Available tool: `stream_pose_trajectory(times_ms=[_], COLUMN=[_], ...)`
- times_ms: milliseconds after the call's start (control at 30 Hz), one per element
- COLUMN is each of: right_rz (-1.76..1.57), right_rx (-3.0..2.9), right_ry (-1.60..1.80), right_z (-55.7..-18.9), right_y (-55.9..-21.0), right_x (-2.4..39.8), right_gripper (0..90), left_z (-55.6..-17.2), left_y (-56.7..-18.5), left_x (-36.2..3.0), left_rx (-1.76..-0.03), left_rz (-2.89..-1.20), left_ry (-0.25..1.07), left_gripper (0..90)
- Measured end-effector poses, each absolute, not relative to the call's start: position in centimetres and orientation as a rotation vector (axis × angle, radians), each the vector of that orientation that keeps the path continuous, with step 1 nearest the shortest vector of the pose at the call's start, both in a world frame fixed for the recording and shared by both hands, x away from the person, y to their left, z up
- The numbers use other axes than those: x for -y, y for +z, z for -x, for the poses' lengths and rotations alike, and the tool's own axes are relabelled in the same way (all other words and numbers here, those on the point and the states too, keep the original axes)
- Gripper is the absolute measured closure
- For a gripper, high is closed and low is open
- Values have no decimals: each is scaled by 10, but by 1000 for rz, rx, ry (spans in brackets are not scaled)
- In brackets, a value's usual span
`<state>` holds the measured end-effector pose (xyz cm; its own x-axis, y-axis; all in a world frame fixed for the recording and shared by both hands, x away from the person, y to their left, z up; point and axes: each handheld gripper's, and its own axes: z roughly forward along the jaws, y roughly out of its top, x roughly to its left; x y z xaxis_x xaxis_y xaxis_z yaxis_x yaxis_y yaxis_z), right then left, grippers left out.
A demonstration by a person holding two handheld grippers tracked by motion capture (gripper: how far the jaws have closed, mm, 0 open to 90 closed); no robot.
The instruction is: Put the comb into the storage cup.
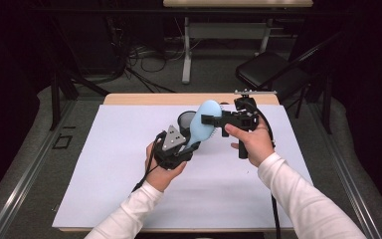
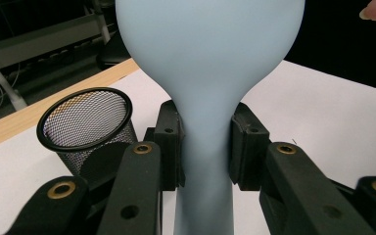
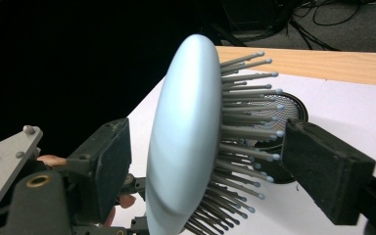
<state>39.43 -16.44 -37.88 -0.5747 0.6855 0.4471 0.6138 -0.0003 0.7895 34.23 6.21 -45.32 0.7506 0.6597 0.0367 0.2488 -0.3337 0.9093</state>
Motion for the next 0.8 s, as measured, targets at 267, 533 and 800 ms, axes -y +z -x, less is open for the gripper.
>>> stream_pose_trajectory(times_ms=[267,533,800], right_rz=[-1436,-1460,-1486], right_rx=[-2180,-2190,-2176], right_ry=[1637,1668,1688], right_z=[-395,-397,-398], right_y=[-381,-382,-382], right_x=[162,162,164], right_gripper=[225,264,319], left_z=[-342,-342,-341], left_y=[-454,-455,-456], left_x=[-62,-60,-60], left_rx=[-697,-691,-686], left_rz=[-1913,-1923,-1922], left_ry=[495,496,496], left_gripper=[701,701,701])
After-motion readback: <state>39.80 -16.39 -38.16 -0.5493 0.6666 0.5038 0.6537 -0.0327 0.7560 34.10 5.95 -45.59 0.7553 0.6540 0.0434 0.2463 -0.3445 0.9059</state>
